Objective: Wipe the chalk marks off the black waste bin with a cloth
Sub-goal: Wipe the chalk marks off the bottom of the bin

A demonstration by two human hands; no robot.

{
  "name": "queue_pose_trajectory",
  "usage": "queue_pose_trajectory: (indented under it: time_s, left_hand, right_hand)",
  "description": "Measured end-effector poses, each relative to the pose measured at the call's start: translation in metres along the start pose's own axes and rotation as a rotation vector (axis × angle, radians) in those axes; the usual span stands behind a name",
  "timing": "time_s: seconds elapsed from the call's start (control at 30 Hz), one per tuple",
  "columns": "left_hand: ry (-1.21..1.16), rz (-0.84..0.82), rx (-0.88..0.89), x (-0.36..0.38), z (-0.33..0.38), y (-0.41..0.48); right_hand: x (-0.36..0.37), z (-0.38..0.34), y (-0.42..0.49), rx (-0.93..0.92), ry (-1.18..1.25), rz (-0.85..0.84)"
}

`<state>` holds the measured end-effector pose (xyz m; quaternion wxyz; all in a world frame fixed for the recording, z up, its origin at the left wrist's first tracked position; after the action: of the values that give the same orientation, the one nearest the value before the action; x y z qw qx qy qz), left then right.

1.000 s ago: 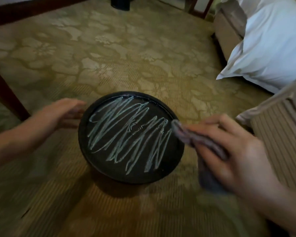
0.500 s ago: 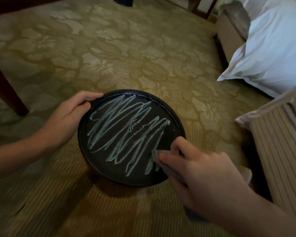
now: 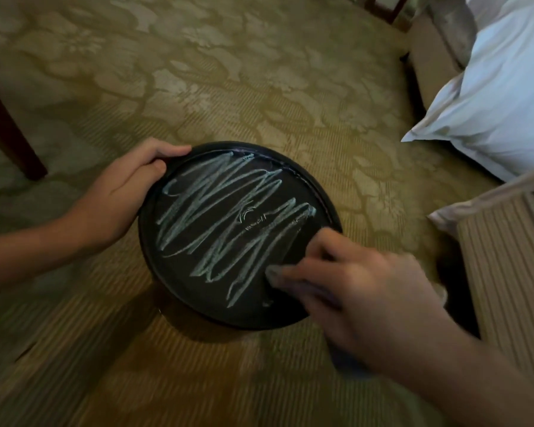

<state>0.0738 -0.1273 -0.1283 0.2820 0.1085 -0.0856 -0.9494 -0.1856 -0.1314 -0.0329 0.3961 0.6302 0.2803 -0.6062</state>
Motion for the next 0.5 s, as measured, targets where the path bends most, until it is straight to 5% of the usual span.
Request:
queue_pose_trajectory:
  time_s: [0.13, 0.33, 0.5]
  left_hand:
    - [-0.009, 0.003, -0.017, 0.001, -0.002, 0.002]
    - [-0.061, 0.000, -0.027, 0.001, -0.004, -0.001]
    - [-0.081, 0.002, -0.008, 0.005, 0.004, -0.003]
  right_hand:
    - [-0.007, 0.044, 0.023, 0.150, -0.144, 0.087]
    - [0.003, -0.031, -0.005, -0.035, 0.155, -0.049]
    - [-0.003, 0.020, 0.022, 0.073, -0.017, 0.027]
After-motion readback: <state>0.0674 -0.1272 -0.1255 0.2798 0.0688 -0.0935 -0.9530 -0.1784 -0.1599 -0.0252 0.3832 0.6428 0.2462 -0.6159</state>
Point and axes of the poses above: each hand's wrist, its own y-axis towards the middle knuckle, its own x-axis out of the palm, z = x × y, the point moved 6 cm from there along y, towards the middle knuckle, and after that the axes turned 14 degrees about z, right-handed, at the moved point
